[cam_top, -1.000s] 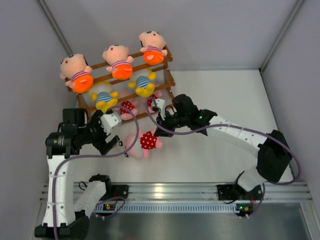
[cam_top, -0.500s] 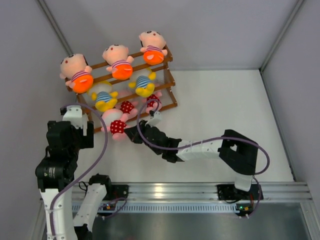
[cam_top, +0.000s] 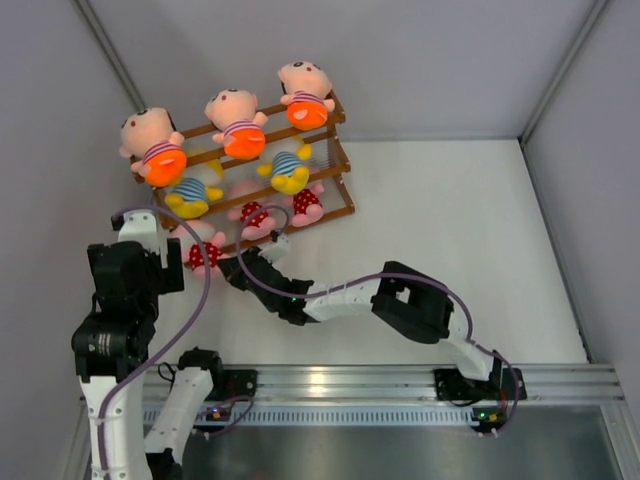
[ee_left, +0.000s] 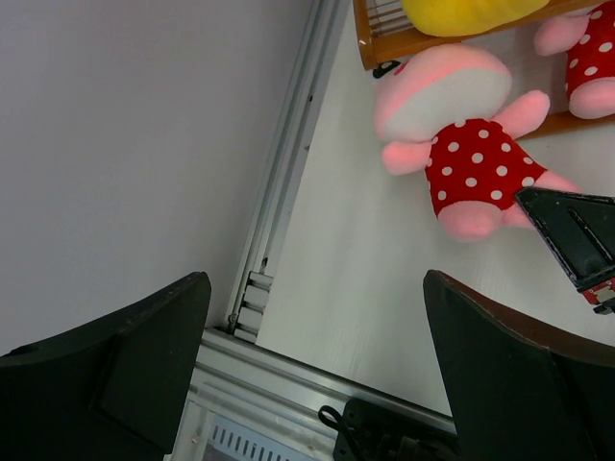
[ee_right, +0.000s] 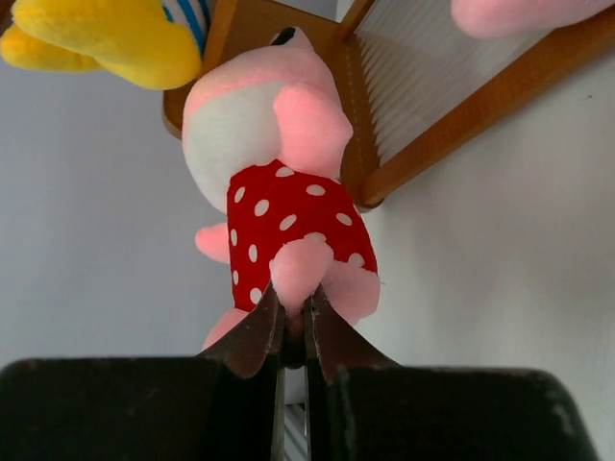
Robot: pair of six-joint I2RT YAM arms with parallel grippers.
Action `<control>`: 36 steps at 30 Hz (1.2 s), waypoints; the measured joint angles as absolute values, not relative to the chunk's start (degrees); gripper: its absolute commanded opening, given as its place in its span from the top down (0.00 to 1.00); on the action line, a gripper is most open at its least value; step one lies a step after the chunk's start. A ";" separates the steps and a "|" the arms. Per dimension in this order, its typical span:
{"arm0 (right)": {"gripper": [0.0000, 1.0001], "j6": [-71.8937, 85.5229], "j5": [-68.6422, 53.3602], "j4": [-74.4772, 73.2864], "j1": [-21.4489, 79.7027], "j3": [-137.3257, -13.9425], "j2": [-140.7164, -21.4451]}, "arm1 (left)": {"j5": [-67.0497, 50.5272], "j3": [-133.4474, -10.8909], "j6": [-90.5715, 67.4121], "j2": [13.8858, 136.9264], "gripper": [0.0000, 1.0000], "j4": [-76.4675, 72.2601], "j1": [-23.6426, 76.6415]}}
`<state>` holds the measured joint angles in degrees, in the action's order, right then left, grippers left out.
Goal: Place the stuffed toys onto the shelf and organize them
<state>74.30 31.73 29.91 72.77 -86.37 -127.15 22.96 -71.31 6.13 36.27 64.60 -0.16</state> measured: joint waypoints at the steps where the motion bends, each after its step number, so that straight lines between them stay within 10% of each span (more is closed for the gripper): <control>1: 1.00 74.89 31.81 29.28 72.77 -86.37 -127.15 | 23.22 -71.31 6.15 36.25 0.02 64.60 0.32; 25: 0.99 74.81 40.73 15.70 68.60 -115.33 -146.54 | 23.40 -70.81 7.40 36.23 0.02 64.47 1.63; 28: 0.70 74.94 40.88 15.75 68.16 -116.05 -146.87 | 23.42 -70.65 7.62 36.25 0.02 64.47 1.63; 36: 0.46 73.58 36.45 21.82 68.14 -106.28 -144.53 | 23.16 -70.61 7.92 36.29 0.02 64.47 1.63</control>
<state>73.58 36.45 21.82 68.14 -106.28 -144.53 23.16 -70.61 7.92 36.29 64.47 1.63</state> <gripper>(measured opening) 0.512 0.984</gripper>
